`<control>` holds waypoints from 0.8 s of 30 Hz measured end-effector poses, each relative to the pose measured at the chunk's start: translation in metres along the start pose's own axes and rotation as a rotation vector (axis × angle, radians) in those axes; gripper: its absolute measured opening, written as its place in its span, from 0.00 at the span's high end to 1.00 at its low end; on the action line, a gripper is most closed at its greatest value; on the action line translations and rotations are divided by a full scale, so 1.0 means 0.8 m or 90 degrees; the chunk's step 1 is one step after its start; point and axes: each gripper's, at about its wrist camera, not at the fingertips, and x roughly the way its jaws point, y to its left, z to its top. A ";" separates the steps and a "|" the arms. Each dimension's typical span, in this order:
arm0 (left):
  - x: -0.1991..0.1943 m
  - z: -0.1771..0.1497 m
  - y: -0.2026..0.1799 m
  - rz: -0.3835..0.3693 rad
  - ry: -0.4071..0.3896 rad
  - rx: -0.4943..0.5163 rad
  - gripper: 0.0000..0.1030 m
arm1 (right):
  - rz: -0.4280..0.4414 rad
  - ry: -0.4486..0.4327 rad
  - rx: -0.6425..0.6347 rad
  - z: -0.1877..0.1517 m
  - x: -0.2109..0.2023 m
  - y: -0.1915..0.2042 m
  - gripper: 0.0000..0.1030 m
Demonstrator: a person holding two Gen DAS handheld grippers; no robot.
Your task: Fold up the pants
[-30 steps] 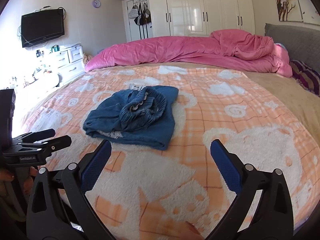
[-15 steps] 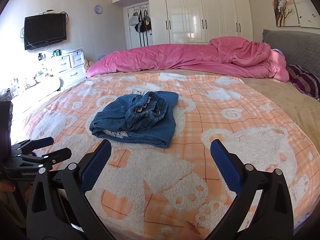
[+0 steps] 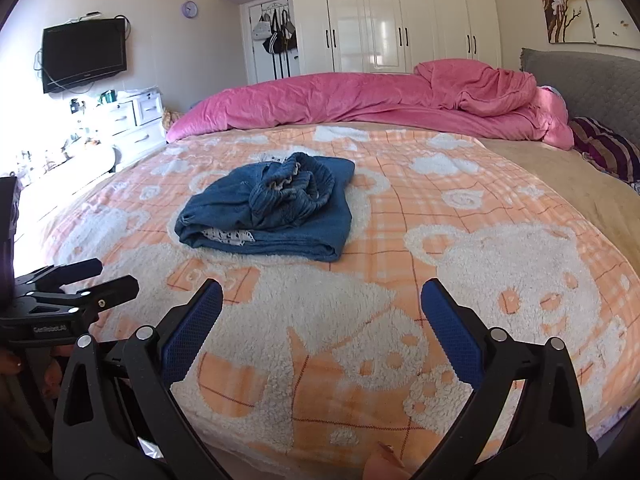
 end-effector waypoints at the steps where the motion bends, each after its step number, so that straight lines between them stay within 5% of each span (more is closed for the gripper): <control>1: 0.001 0.000 0.000 0.000 0.001 0.000 0.04 | 0.001 0.001 0.002 -0.001 0.002 -0.001 0.09; 24: 0.013 0.000 0.006 0.009 0.015 -0.014 0.04 | -0.005 0.021 0.010 -0.011 0.018 -0.006 0.09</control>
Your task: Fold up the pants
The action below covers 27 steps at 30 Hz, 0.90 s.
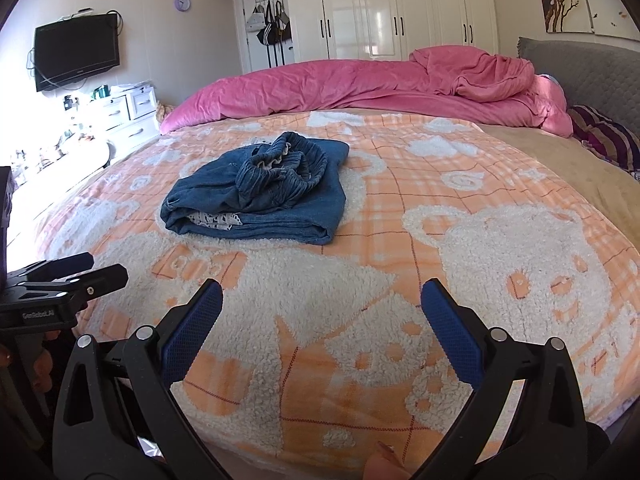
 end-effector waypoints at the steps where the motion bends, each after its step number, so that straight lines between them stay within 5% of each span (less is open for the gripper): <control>1: 0.000 0.000 0.000 -0.001 0.000 0.000 0.04 | -0.001 0.000 -0.002 0.000 0.000 0.001 0.09; 27: -0.002 0.003 0.000 0.001 0.003 0.000 0.04 | -0.014 0.002 -0.023 0.000 0.003 0.002 0.09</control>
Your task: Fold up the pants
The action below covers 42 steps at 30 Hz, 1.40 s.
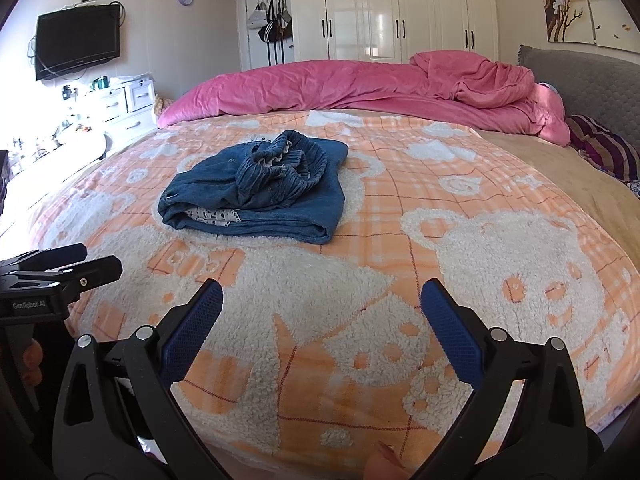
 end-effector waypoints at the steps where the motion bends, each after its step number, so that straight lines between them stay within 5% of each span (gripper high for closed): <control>1: 0.000 0.000 0.001 0.001 0.001 0.000 0.04 | 0.001 0.000 0.000 0.000 0.000 0.000 0.09; 42: 0.019 0.002 0.007 0.006 0.047 -0.008 0.04 | -0.009 0.014 0.001 -0.006 0.006 -0.001 0.09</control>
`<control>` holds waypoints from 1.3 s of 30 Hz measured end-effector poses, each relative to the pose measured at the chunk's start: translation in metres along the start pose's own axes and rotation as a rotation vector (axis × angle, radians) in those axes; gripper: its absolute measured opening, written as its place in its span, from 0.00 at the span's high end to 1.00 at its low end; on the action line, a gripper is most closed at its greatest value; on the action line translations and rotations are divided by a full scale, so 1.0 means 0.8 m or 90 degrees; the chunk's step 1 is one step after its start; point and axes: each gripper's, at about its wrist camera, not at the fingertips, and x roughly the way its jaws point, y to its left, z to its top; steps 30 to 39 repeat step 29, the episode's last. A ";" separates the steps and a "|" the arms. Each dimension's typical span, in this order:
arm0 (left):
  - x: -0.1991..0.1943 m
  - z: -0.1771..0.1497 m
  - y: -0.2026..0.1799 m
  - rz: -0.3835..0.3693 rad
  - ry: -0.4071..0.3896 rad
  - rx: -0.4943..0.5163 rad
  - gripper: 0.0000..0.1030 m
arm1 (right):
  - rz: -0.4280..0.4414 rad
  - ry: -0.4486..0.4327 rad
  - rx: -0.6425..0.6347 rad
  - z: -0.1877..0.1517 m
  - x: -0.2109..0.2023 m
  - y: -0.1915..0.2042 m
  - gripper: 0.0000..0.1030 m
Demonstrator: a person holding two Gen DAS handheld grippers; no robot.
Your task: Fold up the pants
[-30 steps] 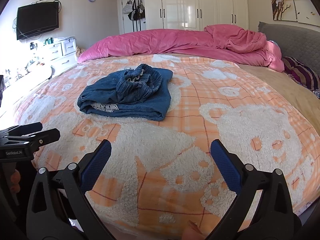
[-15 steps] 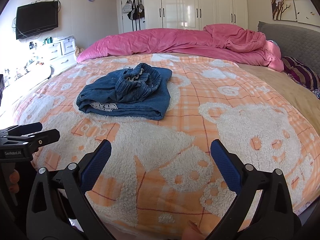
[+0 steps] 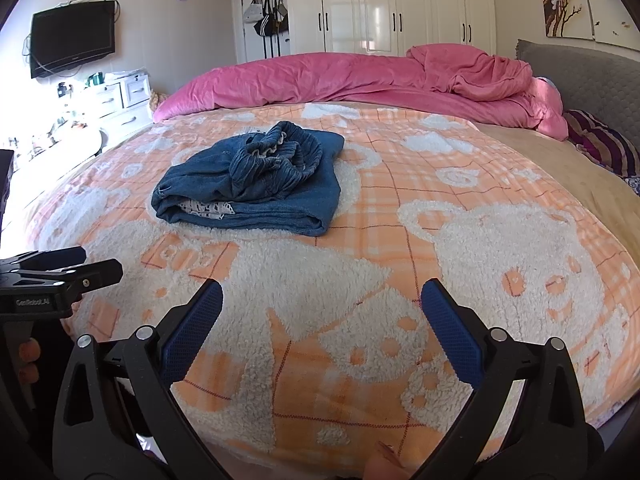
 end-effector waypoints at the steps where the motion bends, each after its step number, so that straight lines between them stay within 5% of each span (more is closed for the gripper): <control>1: 0.001 0.001 0.001 0.000 0.002 -0.001 0.04 | 0.000 0.000 0.000 0.001 0.000 0.001 0.09; 12: 0.014 0.004 0.004 0.027 0.033 0.005 0.04 | 0.000 0.003 0.003 0.000 0.001 0.002 0.09; 17: 0.005 0.025 0.037 -0.043 0.000 -0.041 0.04 | -0.001 0.021 0.039 -0.001 0.010 -0.012 0.09; 19: 0.015 0.045 0.062 -0.019 0.009 -0.053 0.04 | -0.015 0.025 0.061 0.005 0.015 -0.031 0.09; 22: 0.051 0.088 0.113 0.104 0.053 -0.050 0.04 | -0.069 0.028 0.113 0.026 0.020 -0.087 0.09; 29: 0.143 0.178 0.251 0.224 0.104 -0.129 0.04 | -0.229 0.107 0.280 0.081 0.065 -0.296 0.09; 39: 0.143 0.178 0.251 0.224 0.104 -0.129 0.04 | -0.229 0.107 0.280 0.081 0.065 -0.296 0.09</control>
